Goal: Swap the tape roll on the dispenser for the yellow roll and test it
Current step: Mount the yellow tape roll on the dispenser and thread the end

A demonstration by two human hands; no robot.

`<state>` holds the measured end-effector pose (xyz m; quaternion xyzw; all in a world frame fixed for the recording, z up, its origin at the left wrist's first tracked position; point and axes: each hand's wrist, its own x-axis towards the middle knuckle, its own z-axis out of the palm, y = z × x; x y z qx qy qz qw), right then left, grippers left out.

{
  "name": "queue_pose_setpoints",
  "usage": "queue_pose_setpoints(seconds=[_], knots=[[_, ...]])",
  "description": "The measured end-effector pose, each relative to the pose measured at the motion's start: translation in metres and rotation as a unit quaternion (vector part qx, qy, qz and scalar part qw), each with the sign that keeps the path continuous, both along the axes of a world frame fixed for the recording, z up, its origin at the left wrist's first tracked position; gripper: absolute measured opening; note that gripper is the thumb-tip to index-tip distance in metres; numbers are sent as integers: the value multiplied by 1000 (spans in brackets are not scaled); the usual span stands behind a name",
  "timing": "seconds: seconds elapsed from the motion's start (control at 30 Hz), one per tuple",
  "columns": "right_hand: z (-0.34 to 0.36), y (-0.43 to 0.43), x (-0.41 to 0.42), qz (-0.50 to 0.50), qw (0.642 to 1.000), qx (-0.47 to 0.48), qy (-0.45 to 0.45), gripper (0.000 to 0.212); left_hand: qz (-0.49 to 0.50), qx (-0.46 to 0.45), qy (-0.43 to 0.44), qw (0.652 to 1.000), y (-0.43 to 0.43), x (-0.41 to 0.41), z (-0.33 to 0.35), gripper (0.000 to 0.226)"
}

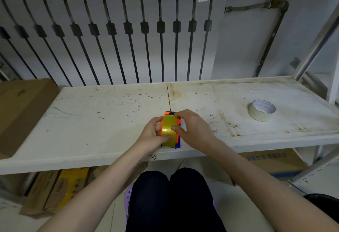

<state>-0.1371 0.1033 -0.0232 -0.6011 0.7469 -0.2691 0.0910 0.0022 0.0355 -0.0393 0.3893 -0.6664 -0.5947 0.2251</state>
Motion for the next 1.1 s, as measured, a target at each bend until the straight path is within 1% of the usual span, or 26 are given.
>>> queue_pose_setpoints(seconds=[0.07, 0.13, 0.27, 0.4, 0.47, 0.53, 0.6, 0.63, 0.67, 0.73, 0.8, 0.87, 0.93, 1.0, 1.1], knots=[[7, -2, 0, 14, 999, 47, -17, 45, 1, -4, -1, 1000, 0, 0, 0, 62], [15, -3, -1, 21, 998, 51, -2, 42, 5, -6, 0, 1000, 1, -1, -1, 63], [21, 1, 4, -1, 997, 45, 67, 36, 23, -3, 12, 1000, 4, -5, -5, 64], [18, 3, 7, -8, 992, 27, 126, 22, 52, -8, 27, 998, 6, -11, -12, 64], [15, 4, 8, 1, 985, 24, 170, 22, 61, -11, 35, 997, 8, -14, -14, 65], [11, 6, 5, 8, 986, 12, 164, 21, 61, -13, 42, 997, 10, -17, -14, 67], [10, 8, 0, 20, 994, -11, 105, 17, 55, -17, 49, 997, 10, -18, -14, 67], [12, 9, -1, 29, 996, -13, 84, 24, 52, -21, 52, 997, 10, -18, -14, 67], [13, 9, -2, 40, 996, -3, 85, 34, 47, -23, 54, 997, 10, -18, -15, 68], [14, 7, -2, 60, 991, 35, 110, 50, 31, -29, 53, 998, 9, -16, -15, 71], [18, 4, 0, 62, 989, 83, 103, 57, 8, -36, 48, 998, 10, -14, -16, 73], [21, 2, 3, 45, 988, 98, 108, 54, -3, -35, 48, 998, 11, -11, -17, 72], [22, 3, 7, 39, 984, 74, 155, 46, 6, -19, 64, 998, 11, -8, -17, 68], [19, 4, 13, 47, 982, 53, 175, 41, 13, -12, 76, 997, 10, -5, -18, 65], [19, 3, 13, 52, 988, 48, 138, 48, 12, -19, 71, 997, 9, -6, -18, 64]])
